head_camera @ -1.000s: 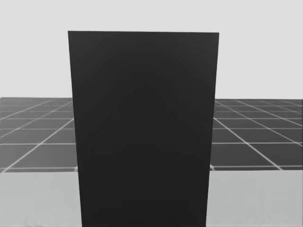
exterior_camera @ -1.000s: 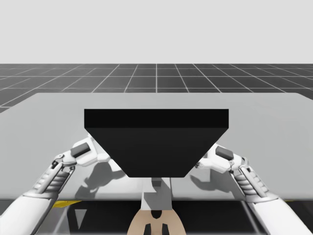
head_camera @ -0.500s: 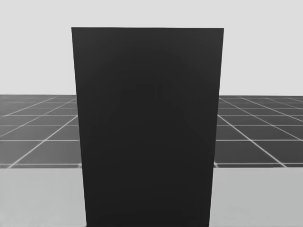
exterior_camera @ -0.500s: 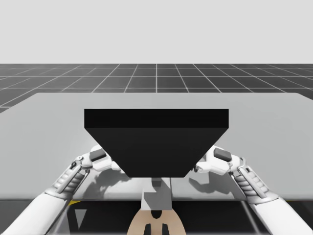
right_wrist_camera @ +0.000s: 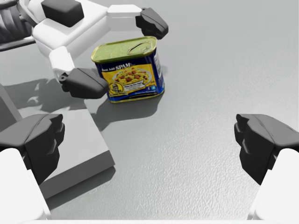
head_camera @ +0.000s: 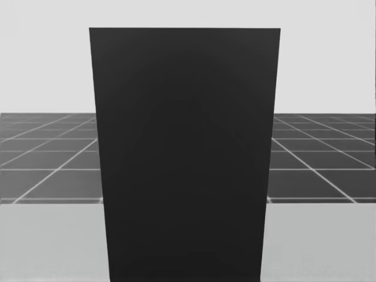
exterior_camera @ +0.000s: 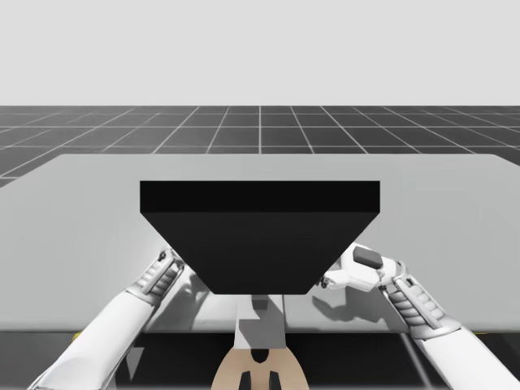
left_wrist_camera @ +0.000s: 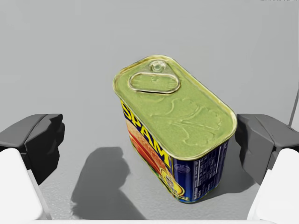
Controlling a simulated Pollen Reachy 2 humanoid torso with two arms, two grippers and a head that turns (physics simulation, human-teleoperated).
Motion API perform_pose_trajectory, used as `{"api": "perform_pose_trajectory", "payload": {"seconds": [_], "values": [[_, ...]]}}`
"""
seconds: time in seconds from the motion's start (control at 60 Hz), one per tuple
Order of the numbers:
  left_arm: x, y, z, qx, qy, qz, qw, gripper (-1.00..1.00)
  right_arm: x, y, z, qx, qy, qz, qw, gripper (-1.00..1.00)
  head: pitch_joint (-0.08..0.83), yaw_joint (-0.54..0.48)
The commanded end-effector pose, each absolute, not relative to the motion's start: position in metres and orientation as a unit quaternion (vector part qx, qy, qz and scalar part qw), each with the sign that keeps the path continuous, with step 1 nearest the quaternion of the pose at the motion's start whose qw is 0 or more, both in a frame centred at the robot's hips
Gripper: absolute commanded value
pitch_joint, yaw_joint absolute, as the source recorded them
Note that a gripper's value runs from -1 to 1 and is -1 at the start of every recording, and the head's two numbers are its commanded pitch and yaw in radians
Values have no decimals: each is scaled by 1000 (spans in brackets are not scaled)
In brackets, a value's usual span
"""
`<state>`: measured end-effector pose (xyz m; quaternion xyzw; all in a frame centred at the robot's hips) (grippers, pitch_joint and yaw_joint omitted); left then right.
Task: Reach around the screen and pick up the object behind it.
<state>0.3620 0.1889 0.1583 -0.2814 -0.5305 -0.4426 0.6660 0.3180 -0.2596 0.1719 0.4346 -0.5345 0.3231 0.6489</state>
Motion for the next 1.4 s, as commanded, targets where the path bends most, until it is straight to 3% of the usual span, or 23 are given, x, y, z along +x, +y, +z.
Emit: {"api": "perform_pose_trajectory", "payload": {"seconds": [0.017,0.2,0.217,0.233,0.267,0.533,0.65,1.033,1.233,1.4], "values": [[371,179,144,-290,-517,-432,680,-1000,318,-259,172,439,-526,329,650,-1000,85,-14],[379,179,134,-284,-519,-421,687,-1000,318,-258,170,436,-525,332,651,-1000,89,-11],[379,180,134,-284,-519,-421,687,-495,318,-257,170,436,-525,332,651,-1000,90,-10],[380,181,133,-287,-515,-419,690,924,318,-257,170,436,-525,331,651,-1000,90,-9],[380,182,132,-281,-517,-420,691,1000,318,-257,170,435,-525,332,651,-1000,90,-8],[384,192,133,-277,-522,-407,696,1000,318,-258,170,432,-527,334,652,-1000,88,-10],[385,211,148,-254,-545,-391,697,1000,318,-258,170,432,-528,333,651,-1000,86,-10],[367,346,167,-173,-600,-295,723,1000,320,-259,169,429,-528,331,654,-1000,81,-1],[355,395,173,-139,-618,-256,731,1000,320,-258,168,429,-530,329,653,-1000,78,5],[351,424,197,-115,-645,-229,720,1000,321,-259,168,428,-531,328,654,-1000,79,4]]}}
